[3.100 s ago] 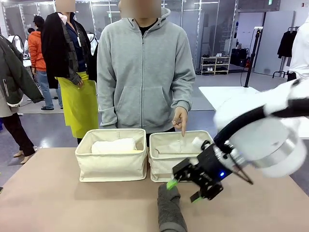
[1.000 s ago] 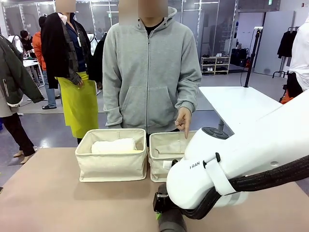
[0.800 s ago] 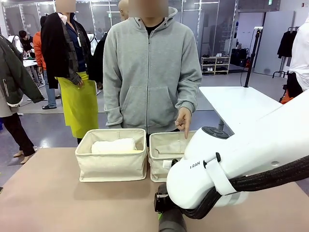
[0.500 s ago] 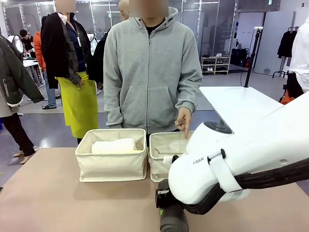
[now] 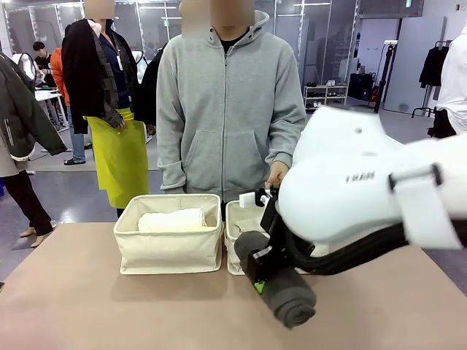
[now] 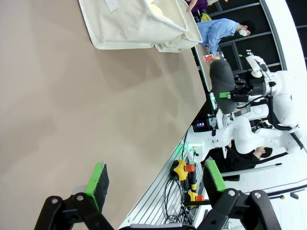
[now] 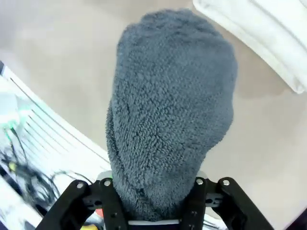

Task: Divide the towels into two baskets.
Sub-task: Pick up one hotel-folded towel from the bottom of the table and place it in the Fabric basket indicated by the person.

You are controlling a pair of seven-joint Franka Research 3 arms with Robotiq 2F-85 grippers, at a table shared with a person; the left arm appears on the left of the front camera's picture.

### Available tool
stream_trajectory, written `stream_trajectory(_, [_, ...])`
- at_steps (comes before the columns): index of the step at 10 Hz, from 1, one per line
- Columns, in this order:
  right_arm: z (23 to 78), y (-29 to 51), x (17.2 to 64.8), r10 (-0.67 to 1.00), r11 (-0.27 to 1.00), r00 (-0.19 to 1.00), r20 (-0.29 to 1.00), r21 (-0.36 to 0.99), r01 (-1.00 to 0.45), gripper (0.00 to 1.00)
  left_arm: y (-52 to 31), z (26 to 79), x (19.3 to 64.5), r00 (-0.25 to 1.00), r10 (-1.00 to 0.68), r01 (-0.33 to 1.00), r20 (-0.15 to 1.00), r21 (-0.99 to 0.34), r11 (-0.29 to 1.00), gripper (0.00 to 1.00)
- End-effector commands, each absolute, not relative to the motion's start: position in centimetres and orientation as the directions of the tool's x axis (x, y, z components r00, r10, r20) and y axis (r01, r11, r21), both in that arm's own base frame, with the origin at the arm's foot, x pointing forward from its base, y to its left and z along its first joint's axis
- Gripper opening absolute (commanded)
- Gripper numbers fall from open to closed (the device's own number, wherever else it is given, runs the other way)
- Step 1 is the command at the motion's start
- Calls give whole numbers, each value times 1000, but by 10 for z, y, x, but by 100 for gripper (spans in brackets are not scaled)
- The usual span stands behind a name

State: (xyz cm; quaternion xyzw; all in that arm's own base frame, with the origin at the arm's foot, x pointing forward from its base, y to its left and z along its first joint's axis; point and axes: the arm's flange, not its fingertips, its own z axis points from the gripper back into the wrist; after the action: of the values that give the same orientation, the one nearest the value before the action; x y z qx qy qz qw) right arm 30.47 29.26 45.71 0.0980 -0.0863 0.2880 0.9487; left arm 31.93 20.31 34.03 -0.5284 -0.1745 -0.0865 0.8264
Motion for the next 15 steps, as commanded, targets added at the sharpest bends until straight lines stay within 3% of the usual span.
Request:
stream_trajectory(1, [466,283,310,650,736,722,235,42,-676,43,203,341,316,921,50,332,387,-843,423,100])
stream_trajectory(2, [464,284,310,609,761,744,276,61,-646,43,203,341,316,921,50,332,387,-843,423,100])
stream_trajectory(3, [467,287,306,607,768,766,211,90,-634,43,203,341,316,921,50,332,387,-843,423,100])
stream_trajectory(7, [465,285,308,627,756,751,210,71,-651,44,203,341,316,921,50,332,387,-843,423,100])
stream_trajectory(9, [490,283,335,783,602,563,263,-96,-792,44,203,341,316,921,50,332,387,-843,423,100])
stream_trajectory(11, [506,283,369,930,347,306,204,-209,-914,44,203,341,316,921,50,332,387,-843,423,100])
stream_trajectory(13, [521,276,409,970,213,169,175,-280,-936,44,203,341,316,921,50,332,387,-843,423,100])
stream_trajectory(15, [514,272,462,984,169,137,115,-348,-922,44,203,341,316,921,50,332,387,-843,423,100])
